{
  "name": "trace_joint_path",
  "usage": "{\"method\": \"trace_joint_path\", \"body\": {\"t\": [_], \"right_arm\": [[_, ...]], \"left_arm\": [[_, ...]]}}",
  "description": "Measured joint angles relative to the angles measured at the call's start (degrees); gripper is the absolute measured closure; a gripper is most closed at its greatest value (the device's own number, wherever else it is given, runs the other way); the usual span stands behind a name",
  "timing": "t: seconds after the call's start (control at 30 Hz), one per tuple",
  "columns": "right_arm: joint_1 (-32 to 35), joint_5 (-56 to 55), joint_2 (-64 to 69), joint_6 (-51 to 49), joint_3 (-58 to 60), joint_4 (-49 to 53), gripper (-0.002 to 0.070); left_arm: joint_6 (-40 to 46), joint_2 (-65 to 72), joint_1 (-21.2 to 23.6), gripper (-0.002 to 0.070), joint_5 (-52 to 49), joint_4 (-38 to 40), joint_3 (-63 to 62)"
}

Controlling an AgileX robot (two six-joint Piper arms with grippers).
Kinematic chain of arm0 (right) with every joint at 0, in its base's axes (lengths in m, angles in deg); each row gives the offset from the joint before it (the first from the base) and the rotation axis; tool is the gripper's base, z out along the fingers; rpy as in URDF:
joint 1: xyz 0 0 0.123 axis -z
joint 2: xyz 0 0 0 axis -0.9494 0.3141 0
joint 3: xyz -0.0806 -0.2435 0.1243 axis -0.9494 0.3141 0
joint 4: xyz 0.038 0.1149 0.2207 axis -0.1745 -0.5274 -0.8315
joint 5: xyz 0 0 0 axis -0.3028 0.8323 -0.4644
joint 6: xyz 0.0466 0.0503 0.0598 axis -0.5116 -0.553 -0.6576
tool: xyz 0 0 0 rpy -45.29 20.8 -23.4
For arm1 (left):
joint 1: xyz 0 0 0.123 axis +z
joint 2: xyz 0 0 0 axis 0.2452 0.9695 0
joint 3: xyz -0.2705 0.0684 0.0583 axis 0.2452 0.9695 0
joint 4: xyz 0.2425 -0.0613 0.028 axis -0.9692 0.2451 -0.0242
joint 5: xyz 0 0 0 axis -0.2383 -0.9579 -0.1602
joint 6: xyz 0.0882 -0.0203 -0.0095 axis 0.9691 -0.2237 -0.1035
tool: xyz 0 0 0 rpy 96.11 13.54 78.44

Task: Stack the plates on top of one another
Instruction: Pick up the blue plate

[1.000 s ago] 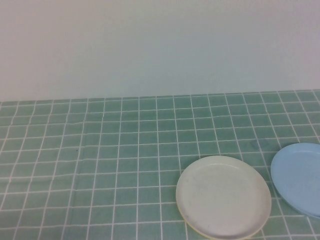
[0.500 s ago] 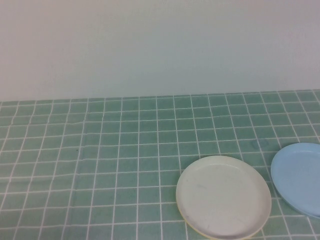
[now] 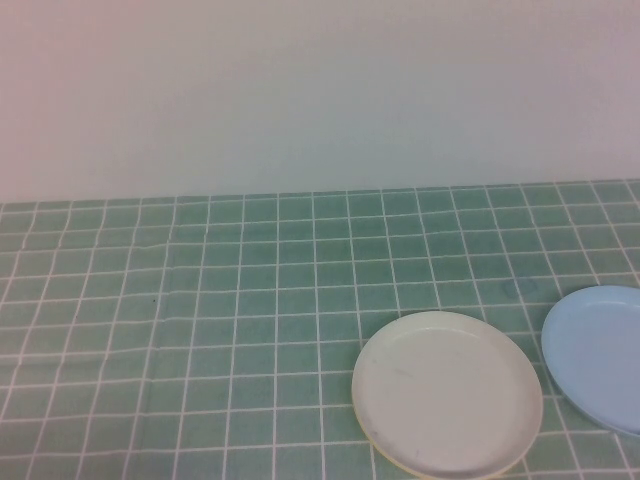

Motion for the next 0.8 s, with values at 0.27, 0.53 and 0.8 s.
{"method": "trace_joint_path", "body": {"t": [0.27,0.53,0.8], "right_arm": [[9.7,-2.35,6.23,23.13,0.0,-30.51,0.0678],[17.64,-3.54,14.97,32.31,0.0,-37.31,0.0678],[17.64,-6.35,22.96,37.7,0.0,-38.11,0.0677]], "left_arm": [[0.0,0.0,0.0,0.0676,0.0,0.0,0.0],[0.0,0.0,0.0,0.0676,0.0,0.0,0.0],[0.0,0.0,-0.09,0.0676,0.0,0.0,0.0]]}}
